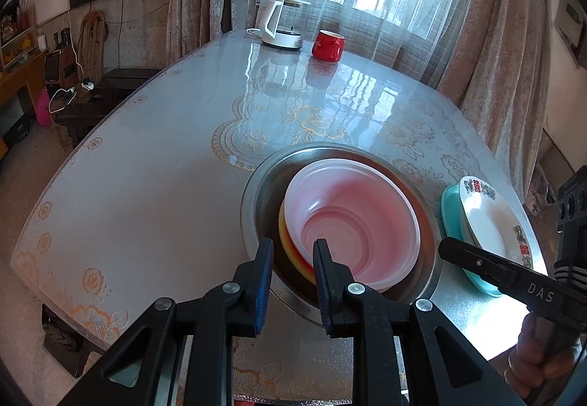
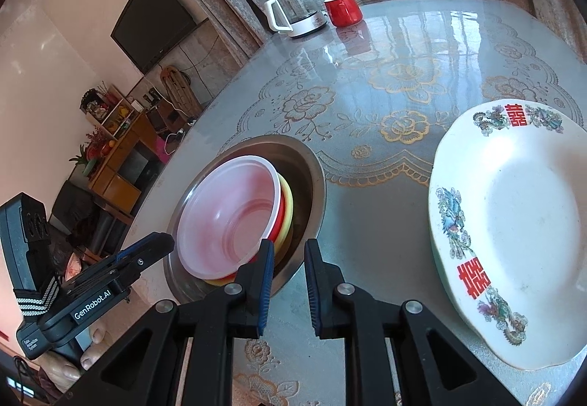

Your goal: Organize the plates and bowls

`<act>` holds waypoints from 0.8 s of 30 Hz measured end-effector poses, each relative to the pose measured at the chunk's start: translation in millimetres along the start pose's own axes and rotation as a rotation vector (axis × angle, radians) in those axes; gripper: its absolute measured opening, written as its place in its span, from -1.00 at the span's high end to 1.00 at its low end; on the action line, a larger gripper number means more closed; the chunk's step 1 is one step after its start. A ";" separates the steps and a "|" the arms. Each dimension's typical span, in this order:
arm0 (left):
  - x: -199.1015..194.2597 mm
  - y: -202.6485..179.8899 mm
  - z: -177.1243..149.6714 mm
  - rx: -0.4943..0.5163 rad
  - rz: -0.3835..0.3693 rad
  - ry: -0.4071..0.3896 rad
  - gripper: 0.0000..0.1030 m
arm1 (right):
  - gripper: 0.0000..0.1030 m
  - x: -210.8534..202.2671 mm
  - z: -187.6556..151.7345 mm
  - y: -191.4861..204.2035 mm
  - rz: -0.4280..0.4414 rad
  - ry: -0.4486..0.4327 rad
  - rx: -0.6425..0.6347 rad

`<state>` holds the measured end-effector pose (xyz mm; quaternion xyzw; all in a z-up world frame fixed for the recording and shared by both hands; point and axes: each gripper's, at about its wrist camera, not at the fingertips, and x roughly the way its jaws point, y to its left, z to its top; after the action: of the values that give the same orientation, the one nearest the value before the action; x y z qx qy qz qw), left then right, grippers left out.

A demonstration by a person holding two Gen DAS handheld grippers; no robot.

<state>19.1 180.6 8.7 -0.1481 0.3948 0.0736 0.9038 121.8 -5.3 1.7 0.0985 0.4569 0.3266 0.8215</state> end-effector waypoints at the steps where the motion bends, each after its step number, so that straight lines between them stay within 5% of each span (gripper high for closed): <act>1: -0.2 0.6 -0.4 -0.001 -0.001 0.000 0.56 | 0.67 0.5 -1.3 -0.3 0.000 0.003 0.001; 24: -4.0 48.2 -11.7 -0.122 0.028 -0.016 0.50 | 0.46 -4.6 -16.9 0.4 -0.045 -0.041 -0.074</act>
<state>-3.7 222.3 -6.0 -0.1967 0.3843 0.1114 0.8951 106.1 -10.2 -4.4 0.0646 0.4297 0.3228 0.8408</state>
